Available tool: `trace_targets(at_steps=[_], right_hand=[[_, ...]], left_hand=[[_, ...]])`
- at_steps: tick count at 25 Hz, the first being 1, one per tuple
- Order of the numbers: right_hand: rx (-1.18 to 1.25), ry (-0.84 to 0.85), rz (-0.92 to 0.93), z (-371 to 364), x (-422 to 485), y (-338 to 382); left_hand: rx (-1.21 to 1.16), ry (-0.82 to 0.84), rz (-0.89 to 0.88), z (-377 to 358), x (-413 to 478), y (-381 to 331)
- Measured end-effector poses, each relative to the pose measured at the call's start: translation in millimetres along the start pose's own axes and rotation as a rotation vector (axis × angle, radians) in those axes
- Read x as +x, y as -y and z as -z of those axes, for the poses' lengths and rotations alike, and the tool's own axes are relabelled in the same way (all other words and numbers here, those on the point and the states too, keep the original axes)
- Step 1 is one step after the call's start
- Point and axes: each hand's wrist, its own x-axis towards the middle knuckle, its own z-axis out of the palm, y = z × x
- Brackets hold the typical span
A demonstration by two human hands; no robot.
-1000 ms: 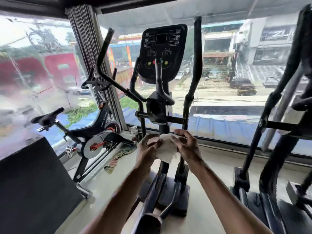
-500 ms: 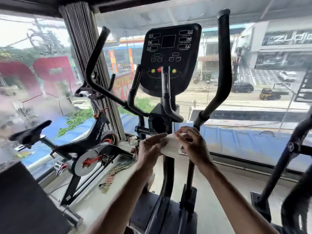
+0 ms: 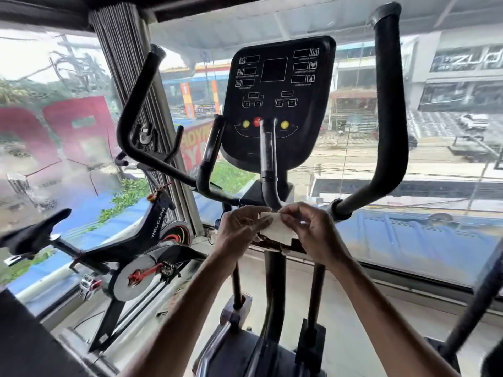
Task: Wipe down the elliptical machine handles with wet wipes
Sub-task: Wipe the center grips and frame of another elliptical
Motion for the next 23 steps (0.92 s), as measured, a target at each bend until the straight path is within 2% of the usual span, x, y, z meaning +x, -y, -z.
trace_targets(at_steps=[3, 7, 10, 16, 19, 23], right_hand=[[0.028, -0.004, 0.04, 4, 27, -11], [0.128, 0.089, 0.001, 10, 53, -20], [0.157, 0.035, 0.018, 11, 73, -28], [-0.127, -0.188, 0.368, -1, 82, -25], [-0.178, -0.168, 0.38, -5, 92, -31], [-0.206, -0.251, 0.404, -10, 99, -35]], left_hand=[[0.072, -0.011, 0.0, -5, 24, -6], [0.074, -0.107, -0.047, -12, 50, -14], [0.047, -0.187, -0.058, -17, 60, -19], [0.028, -0.314, -0.111, -23, 72, -23], [-0.054, -0.263, -0.106, -19, 80, -24], [-0.114, -0.235, -0.067, -10, 90, -24]])
